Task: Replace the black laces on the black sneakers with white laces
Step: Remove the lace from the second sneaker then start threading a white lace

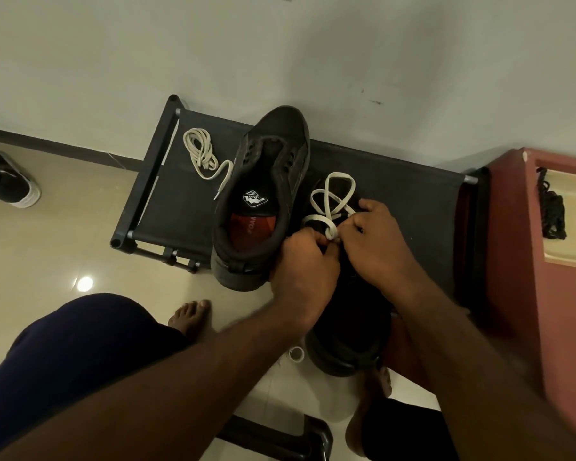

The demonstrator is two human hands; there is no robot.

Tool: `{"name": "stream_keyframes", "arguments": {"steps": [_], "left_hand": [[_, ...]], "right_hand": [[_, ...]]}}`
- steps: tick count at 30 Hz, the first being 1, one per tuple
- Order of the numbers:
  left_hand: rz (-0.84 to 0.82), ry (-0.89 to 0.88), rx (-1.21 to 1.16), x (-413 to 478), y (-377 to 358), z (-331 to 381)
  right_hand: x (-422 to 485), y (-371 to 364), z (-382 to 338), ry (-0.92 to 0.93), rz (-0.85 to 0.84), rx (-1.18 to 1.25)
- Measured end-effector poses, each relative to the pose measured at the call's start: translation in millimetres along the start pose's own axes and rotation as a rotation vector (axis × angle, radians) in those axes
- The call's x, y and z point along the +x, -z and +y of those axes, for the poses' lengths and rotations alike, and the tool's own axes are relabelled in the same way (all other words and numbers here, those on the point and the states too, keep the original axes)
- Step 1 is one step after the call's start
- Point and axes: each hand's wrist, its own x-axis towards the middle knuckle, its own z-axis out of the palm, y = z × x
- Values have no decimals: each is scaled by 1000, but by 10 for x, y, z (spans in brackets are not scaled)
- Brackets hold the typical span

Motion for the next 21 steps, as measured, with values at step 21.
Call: {"name": "stream_keyframes", "arguments": {"steps": [21], "left_hand": [[-357,172,-334,-139,387,396]], "right_hand": [[76,-35,190,-47,155,85]]}}
